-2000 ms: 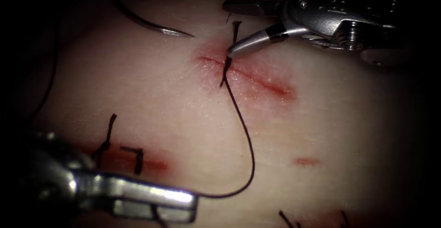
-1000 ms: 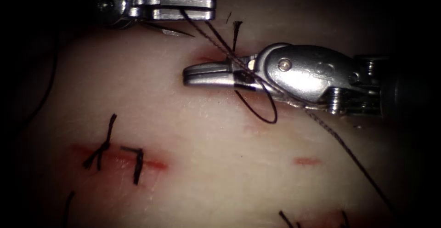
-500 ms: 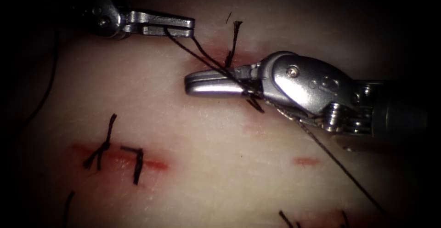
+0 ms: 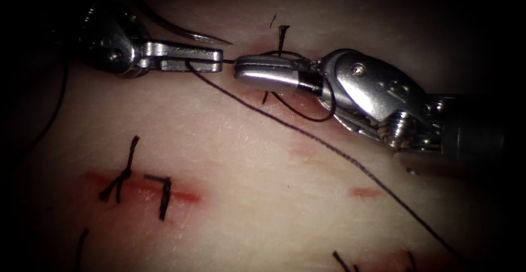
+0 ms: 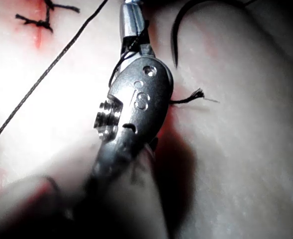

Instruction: Wound Closure

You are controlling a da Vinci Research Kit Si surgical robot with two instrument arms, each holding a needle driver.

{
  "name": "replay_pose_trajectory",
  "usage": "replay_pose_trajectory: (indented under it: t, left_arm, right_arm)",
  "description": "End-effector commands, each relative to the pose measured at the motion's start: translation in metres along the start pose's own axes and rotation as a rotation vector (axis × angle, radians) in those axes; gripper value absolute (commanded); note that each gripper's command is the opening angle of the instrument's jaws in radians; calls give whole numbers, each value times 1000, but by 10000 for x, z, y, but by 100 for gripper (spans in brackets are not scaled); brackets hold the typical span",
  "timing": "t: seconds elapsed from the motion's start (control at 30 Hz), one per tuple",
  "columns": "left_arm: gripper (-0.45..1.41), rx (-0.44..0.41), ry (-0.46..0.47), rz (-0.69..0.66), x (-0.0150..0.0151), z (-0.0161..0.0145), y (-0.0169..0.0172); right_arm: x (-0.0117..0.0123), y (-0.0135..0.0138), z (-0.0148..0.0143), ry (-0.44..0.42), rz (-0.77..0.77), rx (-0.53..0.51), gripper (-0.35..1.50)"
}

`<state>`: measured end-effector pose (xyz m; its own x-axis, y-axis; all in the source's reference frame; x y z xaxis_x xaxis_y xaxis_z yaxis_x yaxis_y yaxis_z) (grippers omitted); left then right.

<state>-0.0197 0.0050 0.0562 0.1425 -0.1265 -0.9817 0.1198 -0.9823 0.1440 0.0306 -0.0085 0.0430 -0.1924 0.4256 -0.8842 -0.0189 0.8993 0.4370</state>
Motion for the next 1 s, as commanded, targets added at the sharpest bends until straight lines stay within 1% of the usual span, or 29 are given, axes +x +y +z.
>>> replay_pose_trajectory:
  t: [0.03,0.3,0.37,0.5,0.53,0.6,0.67,0.7,0.77,0.8,0.87,1.0]
  left_arm:
    - [-45,0,3,-1,-6,5,1]
    - [-45,-4,5,-13,-10,12,11]
    - [-45,0,-1,-16,-17,20,16]
    - [-45,4,-12,-27,-28,31,20]
    - [-45,-2,-20,-33,-33,36,23]
    - [-45,-13,-28,-30,-36,39,26]
    - [-45,-16,-30,-33,-37,41,30]
    - [-45,-18,-29,-37,-37,42,32]
    - [-45,-21,-25,-37,-36,43,33]
    - [-45,-18,-29,-43,-34,44,35]
    - [-45,-6,-40,-55,-33,45,37]
    - [-45,26,-70,-64,-30,48,38]
  right_arm:
    - [-1,4,6,-1,-2,-2,-35]
    - [0,5,8,-2,-2,-9,-35]
    - [0,5,10,17,-1,-18,-35]
    - [-2,3,13,17,-3,-39,-35]
    - [-1,5,13,3,-4,-81,-13]
    - [0,7,13,-9,16,-136,9]
    - [0,8,12,-21,27,-180,14]
    - [-1,10,12,-29,59,-232,17]
    - [-1,12,11,-52,80,-275,24]
    - [-2,14,10,-70,127,-320,24]
    - [-3,15,9,-78,176,-396,21]
    - [-5,17,7,-130,225,-494,17]
